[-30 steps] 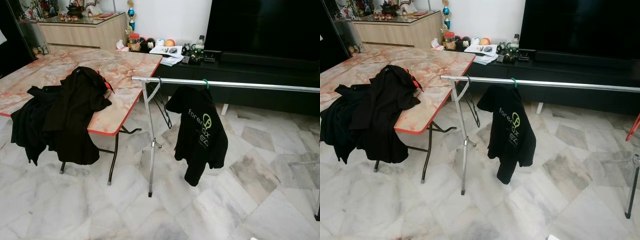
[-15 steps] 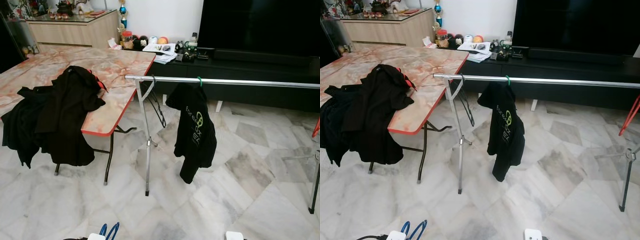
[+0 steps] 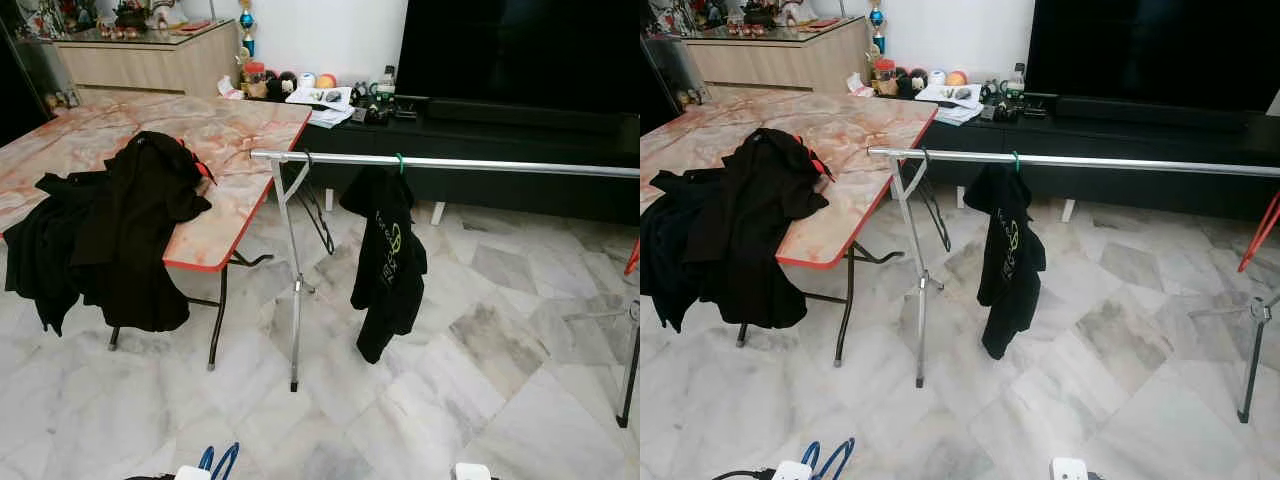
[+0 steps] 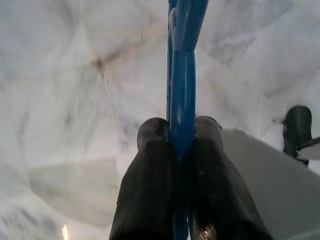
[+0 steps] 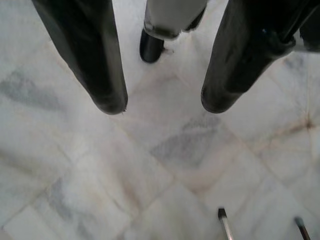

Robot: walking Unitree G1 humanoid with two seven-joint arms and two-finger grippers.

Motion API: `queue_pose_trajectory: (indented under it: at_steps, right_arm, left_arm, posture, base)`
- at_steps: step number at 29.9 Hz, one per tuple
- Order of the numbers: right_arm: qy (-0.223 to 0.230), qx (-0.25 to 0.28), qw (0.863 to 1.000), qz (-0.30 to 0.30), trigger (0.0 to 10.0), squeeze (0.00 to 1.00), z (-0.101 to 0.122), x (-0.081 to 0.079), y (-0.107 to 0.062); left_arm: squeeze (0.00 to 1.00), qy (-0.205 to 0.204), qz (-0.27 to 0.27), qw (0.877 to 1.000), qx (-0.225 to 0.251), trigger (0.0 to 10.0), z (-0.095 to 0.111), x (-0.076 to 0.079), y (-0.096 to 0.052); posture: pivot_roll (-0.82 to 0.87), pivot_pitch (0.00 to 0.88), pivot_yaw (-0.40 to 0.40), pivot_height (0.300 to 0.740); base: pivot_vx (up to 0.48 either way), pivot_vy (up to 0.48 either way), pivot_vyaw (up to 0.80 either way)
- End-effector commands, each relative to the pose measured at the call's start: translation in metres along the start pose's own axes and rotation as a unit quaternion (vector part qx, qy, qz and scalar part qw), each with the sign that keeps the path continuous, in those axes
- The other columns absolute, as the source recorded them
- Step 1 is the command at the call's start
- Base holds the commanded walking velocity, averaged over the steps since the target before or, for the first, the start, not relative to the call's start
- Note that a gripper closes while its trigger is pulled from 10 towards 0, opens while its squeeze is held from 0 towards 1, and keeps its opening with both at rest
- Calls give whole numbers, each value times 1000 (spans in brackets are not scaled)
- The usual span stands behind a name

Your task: Hang hanger

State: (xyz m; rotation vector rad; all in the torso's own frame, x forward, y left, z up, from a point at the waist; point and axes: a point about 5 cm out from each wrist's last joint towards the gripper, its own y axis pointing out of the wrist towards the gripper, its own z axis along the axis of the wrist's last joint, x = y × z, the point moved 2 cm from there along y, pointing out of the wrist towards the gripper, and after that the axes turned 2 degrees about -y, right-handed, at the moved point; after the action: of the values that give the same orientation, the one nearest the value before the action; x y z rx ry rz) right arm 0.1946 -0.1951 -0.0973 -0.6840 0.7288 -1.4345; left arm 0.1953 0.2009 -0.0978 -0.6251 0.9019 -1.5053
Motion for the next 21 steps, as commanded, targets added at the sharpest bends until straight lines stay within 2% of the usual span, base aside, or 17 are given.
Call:
queue_pose_trajectory:
  at_steps: [1,2,3,6,9,10,11,12,14,16,18,19,20,21]
  right_arm:
    - [-8,37,999,9,10000,0,24,2,3]
    - [-41,65,997,30,10000,0,45,-1,5]
    - [-65,78,994,41,10000,0,54,-4,6]
    - [-129,140,978,86,10000,0,92,-10,4]
    - [-151,166,968,114,10000,0,110,-13,1]
    - [-198,183,942,197,10000,0,128,-27,-4]
    - [-216,186,931,229,10000,0,132,-32,-7]
    - [-252,176,903,301,10000,0,134,-42,-13]
    - [-270,167,888,334,10000,0,134,-46,-16]
    - [-313,155,858,376,10000,0,134,-48,-21]
    - [-354,135,808,452,10000,0,140,-50,-35]
    - [-364,126,789,479,10000,0,143,-50,-41]
    - [-370,121,777,495,10000,0,145,-50,-44]
    - [-377,111,750,533,10000,0,152,-50,-54]
  left_arm:
    - [0,37,3,999,29,10000,15,-10,0]
    - [0,91,-4,994,57,10000,28,-15,0]
    - [0,118,-6,990,74,10000,37,-17,-1]
    - [0,172,-18,973,156,10000,85,-21,-5]
    - [0,217,-39,958,184,10000,104,-17,-8]
    - [0,299,-84,928,204,10000,123,-4,-13]
    - [0,324,-106,917,207,10000,128,1,-14]
    - [0,357,-154,898,208,10000,135,12,-18]
    - [0,371,-171,888,210,10000,138,16,-20]
    - [0,399,-175,874,214,10000,147,18,-23]
    - [0,425,-207,853,220,10000,164,23,-32]
    - [0,433,-222,845,219,10000,170,25,-36]
    - [0,439,-232,841,218,10000,173,26,-38]
    - [0,482,-255,814,198,10000,177,28,-46]
  posture:
    - [38,17,11,740]
    - [28,16,15,740]
    - [27,14,14,740]
    - [42,13,7,740]
    - [42,13,7,740]
    - [39,7,3,740]
    - [39,7,3,740]
    - [33,0,6,740]
    - [32,0,6,740]
    - [28,0,7,740]
    - [28,0,7,740]
    - [30,0,4,740]
    - [30,0,4,740]
    - [31,0,-1,740]
  base:
    - [0,0,0]
    - [0,0,0]
    - [0,0,0]
    - [0,0,0]
    - [0,0,0]
    - [0,0,0]
    - [0,0,0]
    - [0,0,0]
    - [0,0,0]
    - [0,0,0]
    - [0,0,0]
    - [0,0,0]
    - [0,0,0]
    - [0,0,0]
